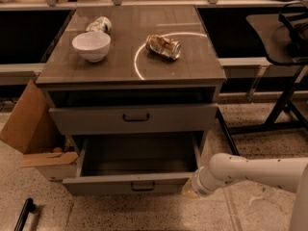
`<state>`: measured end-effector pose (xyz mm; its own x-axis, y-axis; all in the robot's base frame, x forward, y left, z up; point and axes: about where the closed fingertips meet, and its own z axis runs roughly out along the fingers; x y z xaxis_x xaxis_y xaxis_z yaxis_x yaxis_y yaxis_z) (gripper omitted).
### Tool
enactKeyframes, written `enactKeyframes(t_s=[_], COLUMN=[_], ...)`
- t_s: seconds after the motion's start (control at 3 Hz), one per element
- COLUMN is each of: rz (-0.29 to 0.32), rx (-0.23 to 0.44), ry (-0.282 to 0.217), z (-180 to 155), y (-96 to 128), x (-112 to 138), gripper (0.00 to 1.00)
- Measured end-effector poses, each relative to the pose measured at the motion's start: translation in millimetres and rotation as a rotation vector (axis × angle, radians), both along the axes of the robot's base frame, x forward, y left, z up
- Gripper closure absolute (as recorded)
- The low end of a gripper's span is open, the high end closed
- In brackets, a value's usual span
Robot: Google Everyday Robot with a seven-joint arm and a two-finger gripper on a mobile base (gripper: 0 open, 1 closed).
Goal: Close middle drawer
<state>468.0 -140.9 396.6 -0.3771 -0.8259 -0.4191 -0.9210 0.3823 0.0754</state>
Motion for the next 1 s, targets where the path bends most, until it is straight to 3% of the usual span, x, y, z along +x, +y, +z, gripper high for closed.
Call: enactKeyframes(t_s=[1.0], rz=[-0.03], rx=[0.013], ry=[-0.109], z=[-3], y=[-5], x=[49], gripper=[1.0])
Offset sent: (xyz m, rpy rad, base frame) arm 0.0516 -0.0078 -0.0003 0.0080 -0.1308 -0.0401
